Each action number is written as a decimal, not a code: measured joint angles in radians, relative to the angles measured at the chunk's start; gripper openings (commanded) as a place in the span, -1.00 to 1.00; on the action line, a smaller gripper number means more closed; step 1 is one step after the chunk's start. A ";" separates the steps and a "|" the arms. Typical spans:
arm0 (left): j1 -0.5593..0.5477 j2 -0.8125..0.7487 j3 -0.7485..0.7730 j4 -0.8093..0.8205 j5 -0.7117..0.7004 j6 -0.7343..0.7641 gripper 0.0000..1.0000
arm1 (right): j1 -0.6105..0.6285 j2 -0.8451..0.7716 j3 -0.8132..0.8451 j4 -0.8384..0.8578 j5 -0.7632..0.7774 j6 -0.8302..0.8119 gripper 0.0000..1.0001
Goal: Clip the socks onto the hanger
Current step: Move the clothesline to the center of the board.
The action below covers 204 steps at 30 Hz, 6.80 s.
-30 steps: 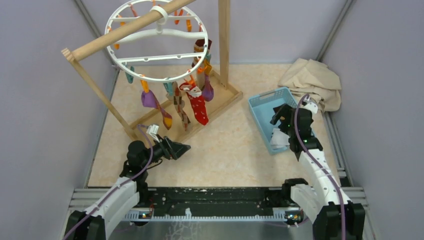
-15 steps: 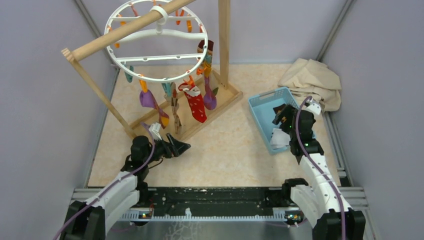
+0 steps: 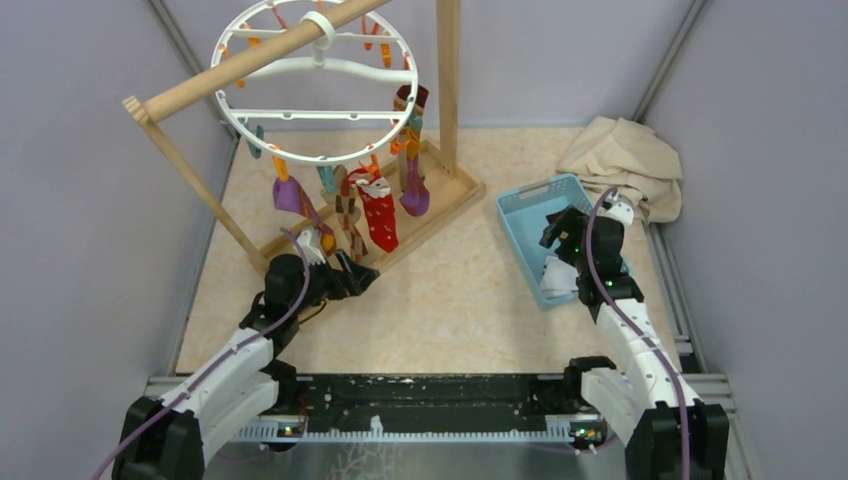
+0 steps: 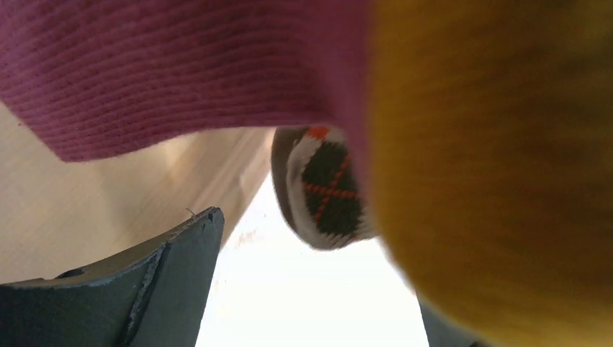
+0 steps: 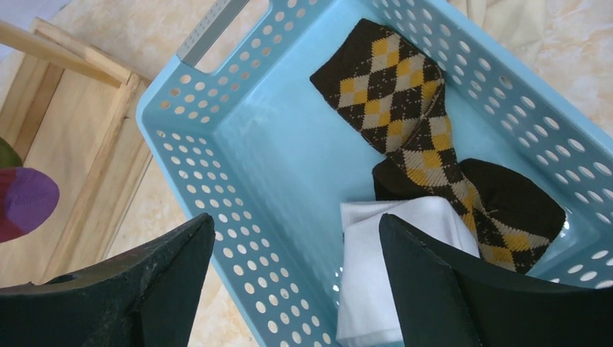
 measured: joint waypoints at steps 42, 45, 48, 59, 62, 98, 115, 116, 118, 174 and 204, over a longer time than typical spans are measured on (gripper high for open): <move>-0.226 0.177 0.246 -0.282 -0.391 0.111 0.97 | 0.395 0.926 0.782 -0.024 0.055 -0.013 0.58; -0.233 0.168 0.209 -0.294 -0.414 0.090 0.97 | 0.401 1.084 0.924 -0.073 0.109 0.014 0.61; -0.238 0.159 0.201 -0.300 -0.430 0.079 0.97 | 0.413 1.202 1.057 -0.150 0.167 0.037 0.57; -0.250 0.146 0.146 -0.275 -0.461 0.031 0.97 | 0.422 1.312 1.214 -0.276 0.251 0.073 0.21; -0.249 0.164 0.136 -0.260 -0.484 0.021 0.97 | 0.415 1.336 1.191 -0.267 0.251 0.083 0.08; -0.076 0.691 0.557 -0.506 -0.311 0.157 0.91 | 0.390 1.044 0.648 0.117 0.266 0.241 -0.45; 0.039 0.828 0.685 -0.399 -0.270 0.040 0.91 | 0.474 0.886 0.468 -0.020 0.183 0.107 0.03; 0.046 0.817 0.667 -0.365 -0.282 0.031 0.91 | 0.474 0.878 0.466 -0.039 0.180 0.095 0.04; 0.055 0.789 0.631 -0.323 -0.303 0.028 0.91 | 0.474 0.854 0.467 -0.051 0.175 0.076 0.05; -0.086 0.014 0.177 -0.642 -0.769 -0.335 0.96 | 0.364 1.599 1.558 -0.081 -0.044 -0.315 -1.00; 0.097 0.453 0.319 -0.435 -0.667 -0.209 0.96 | 0.383 1.235 0.928 0.143 -0.002 -0.354 -1.00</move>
